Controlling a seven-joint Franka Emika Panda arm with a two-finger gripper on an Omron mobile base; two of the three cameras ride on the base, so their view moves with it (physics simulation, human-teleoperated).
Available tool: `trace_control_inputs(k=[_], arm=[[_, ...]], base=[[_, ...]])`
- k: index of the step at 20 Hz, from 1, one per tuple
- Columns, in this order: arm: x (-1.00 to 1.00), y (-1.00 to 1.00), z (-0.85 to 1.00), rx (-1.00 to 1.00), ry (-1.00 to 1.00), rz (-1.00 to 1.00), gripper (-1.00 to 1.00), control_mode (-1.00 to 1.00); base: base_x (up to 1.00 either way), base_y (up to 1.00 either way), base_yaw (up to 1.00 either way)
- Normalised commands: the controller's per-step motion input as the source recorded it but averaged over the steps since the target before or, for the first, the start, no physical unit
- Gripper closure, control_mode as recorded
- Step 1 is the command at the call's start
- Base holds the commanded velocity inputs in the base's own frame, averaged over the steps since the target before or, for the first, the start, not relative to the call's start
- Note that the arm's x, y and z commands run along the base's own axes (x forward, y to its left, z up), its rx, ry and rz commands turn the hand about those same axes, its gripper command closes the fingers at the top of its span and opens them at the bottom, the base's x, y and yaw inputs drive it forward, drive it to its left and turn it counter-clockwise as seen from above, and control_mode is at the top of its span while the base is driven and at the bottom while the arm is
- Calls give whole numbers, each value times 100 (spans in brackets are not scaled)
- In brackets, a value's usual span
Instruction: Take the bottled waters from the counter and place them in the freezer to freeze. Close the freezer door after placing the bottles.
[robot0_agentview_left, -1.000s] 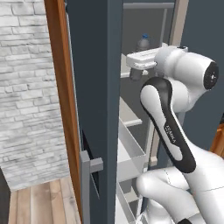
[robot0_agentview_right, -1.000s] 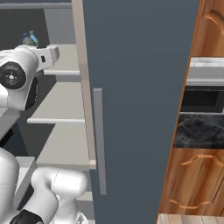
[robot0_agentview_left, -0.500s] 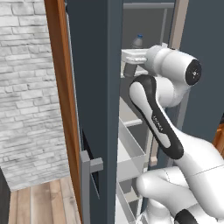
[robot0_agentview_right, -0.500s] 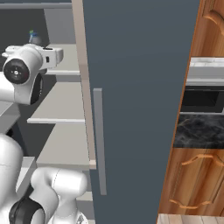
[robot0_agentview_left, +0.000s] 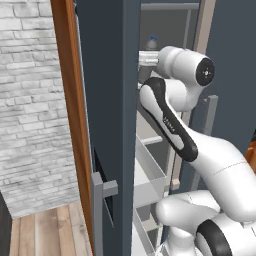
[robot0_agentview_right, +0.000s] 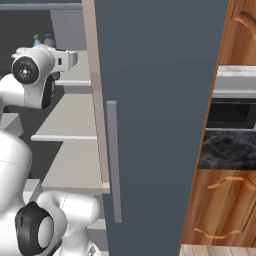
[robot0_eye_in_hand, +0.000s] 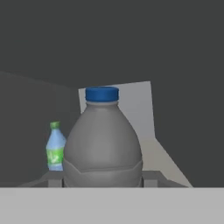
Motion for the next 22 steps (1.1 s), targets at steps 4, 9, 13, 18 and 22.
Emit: trace_control_inputs(k=[4, 9, 13, 18, 22], arm=[[28, 16, -12, 0, 0, -1, 100, -100], [30, 16, -16, 0, 3, 0, 100, -100], [40, 0, -2, 0, 2, 0, 100, -100], [49, 0, -4, 0, 2, 0, 100, -100], [39, 0, -16, -1, 1, 0, 100, -100]], base=[[0, 0, 0], [0, 0, 0], [0, 0, 0], [0, 0, 0], [0, 0, 0]])
